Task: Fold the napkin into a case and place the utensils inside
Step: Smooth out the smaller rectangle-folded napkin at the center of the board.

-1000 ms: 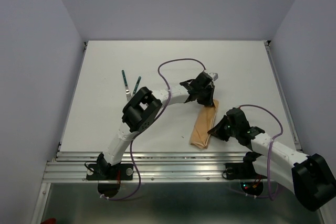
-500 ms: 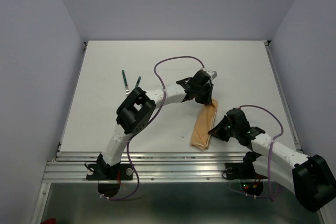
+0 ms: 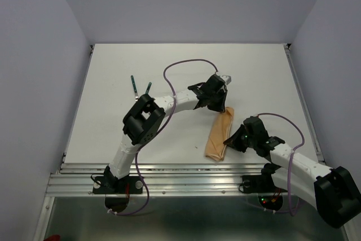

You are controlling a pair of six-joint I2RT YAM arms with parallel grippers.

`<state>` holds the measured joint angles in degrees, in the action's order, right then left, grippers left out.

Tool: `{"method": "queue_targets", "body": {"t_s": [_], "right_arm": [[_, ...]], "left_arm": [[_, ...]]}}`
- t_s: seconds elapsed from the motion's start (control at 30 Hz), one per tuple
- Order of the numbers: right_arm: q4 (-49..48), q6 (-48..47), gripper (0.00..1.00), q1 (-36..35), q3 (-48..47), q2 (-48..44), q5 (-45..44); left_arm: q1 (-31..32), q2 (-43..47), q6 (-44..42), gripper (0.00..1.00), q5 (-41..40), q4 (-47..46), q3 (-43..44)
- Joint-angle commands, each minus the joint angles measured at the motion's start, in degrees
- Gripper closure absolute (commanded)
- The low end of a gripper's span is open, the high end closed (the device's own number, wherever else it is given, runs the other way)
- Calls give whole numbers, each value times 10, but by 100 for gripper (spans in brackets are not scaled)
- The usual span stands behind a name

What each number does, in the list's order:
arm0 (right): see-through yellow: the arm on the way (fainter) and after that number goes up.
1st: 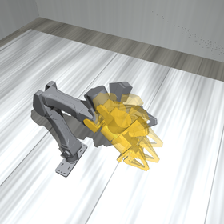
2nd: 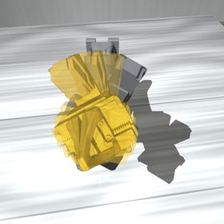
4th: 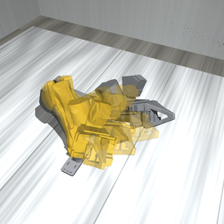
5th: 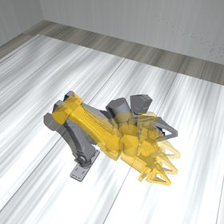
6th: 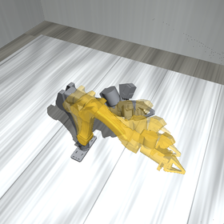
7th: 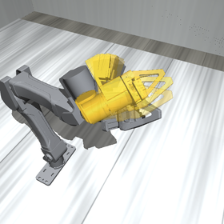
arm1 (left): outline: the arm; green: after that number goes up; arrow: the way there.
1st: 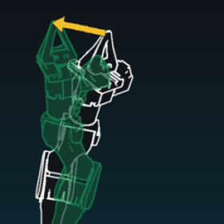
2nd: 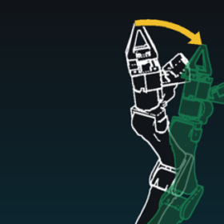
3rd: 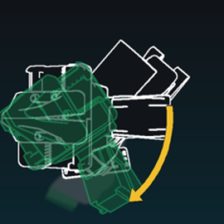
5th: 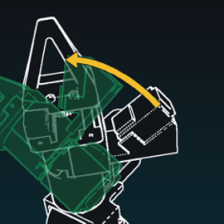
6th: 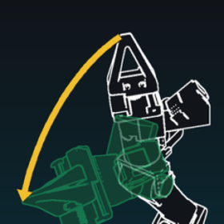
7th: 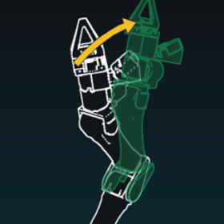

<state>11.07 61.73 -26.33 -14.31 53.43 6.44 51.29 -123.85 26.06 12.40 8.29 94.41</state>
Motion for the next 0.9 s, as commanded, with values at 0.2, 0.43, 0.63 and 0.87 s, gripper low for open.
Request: {"method": "queue_targets", "body": {"t_s": [0.2,0.43,0.63,0.87], "right_arm": [[22,-3,99,-3,-12,6,-17],[22,-7,99,-3,-23,15,-15],[27,-3,99,-3,-20,7,-21],[11,11,99,-3,-11,5,-16]], "left_arm": [[-1,-29,-29,100,-2,15,25],[-2,-67,-32,100,16,6,55],[-2,-76,-34,100,25,1,60],[-4,-54,-32,100,36,-6,52]]}}
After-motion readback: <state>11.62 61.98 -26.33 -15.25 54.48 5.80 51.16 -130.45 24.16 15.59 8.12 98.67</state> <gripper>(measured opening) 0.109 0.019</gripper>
